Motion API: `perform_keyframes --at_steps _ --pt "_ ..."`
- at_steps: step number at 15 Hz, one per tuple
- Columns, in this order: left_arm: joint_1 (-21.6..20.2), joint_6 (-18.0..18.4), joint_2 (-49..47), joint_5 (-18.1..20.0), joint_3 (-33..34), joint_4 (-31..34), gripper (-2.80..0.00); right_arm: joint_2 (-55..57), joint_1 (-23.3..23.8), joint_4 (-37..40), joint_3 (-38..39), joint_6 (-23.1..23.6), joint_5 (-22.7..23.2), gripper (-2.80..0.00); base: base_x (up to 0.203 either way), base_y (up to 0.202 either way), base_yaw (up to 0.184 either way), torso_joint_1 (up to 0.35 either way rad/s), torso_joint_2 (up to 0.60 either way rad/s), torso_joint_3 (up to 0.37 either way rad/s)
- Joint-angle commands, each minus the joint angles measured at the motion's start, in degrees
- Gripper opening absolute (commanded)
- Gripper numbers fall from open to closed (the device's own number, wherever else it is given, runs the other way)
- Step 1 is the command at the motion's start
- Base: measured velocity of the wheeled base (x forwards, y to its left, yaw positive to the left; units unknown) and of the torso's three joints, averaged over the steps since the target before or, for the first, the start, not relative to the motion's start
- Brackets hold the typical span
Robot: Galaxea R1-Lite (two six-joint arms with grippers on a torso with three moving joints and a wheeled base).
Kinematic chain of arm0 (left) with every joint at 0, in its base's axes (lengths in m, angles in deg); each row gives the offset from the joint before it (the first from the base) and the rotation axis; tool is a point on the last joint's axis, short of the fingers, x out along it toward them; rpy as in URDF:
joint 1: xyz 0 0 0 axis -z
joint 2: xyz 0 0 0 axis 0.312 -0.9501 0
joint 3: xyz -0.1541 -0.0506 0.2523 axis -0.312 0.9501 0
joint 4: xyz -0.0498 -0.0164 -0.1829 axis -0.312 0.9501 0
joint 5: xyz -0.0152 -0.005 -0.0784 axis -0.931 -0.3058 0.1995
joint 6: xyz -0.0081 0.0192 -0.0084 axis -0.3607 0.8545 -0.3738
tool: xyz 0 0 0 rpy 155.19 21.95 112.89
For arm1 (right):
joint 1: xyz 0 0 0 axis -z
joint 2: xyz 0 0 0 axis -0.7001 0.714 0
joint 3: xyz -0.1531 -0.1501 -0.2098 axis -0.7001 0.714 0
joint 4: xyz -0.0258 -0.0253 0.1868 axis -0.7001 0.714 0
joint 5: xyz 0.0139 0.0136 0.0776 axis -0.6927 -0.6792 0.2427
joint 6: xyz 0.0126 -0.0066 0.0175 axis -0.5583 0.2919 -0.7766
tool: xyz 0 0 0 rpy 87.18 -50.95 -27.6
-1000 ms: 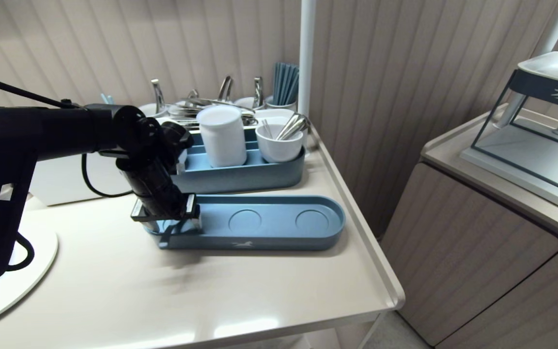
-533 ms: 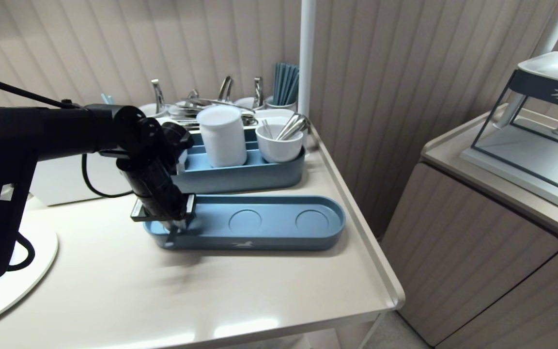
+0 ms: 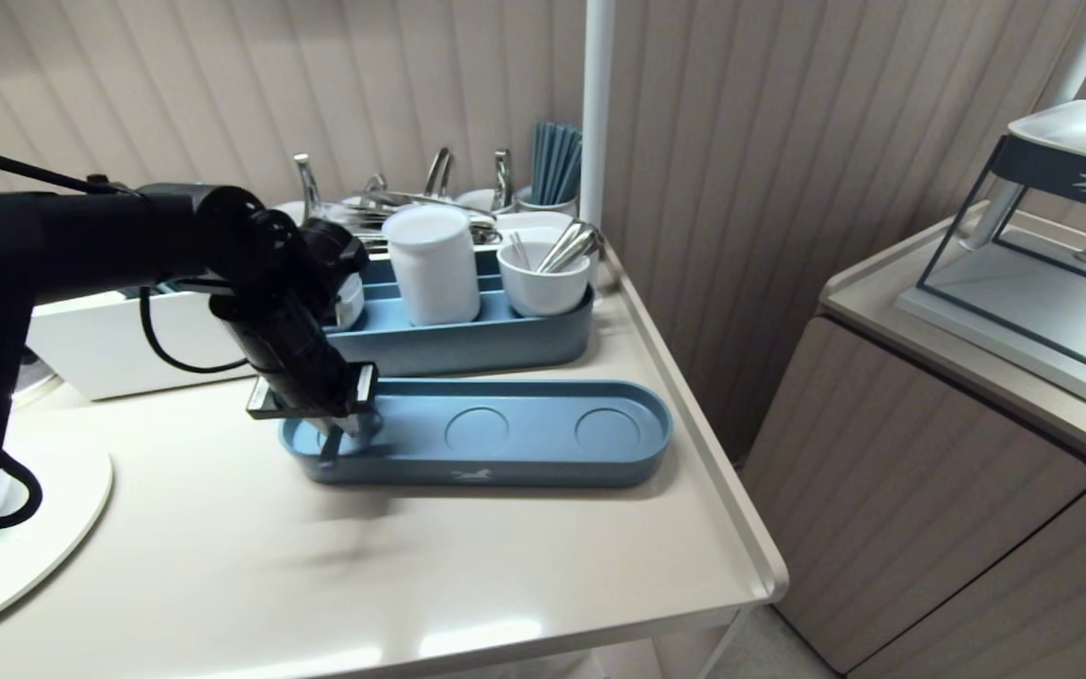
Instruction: Pick the spoon and place it in the bowl
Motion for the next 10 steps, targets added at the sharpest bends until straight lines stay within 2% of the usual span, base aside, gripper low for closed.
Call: perform_keyframes --at_steps 1,6,10 --pt "-0.01 -0.11 3.70 -0.03 -0.01 0.39 -2.80 0.06 -0.01 -0.02 0.01 0.00 0.01 -2.80 0.000 0.000 0.000 0.000 0.00 0.000" --pt "-0.10 0.15 6.95 -0.19 0.44 0.61 -2.80 -0.02 -0.01 -0.02 -0.06 0.00 0.01 -2.80 0.000 0.000 0.000 0.000 0.00 0.000" --pt "-1.71 0.76 8.35 -0.28 0.61 0.53 -2.80 0.05 -0.01 0.00 0.01 0.00 0.01 -2.80 0.000 0.000 0.000 0.000 0.00 0.000"
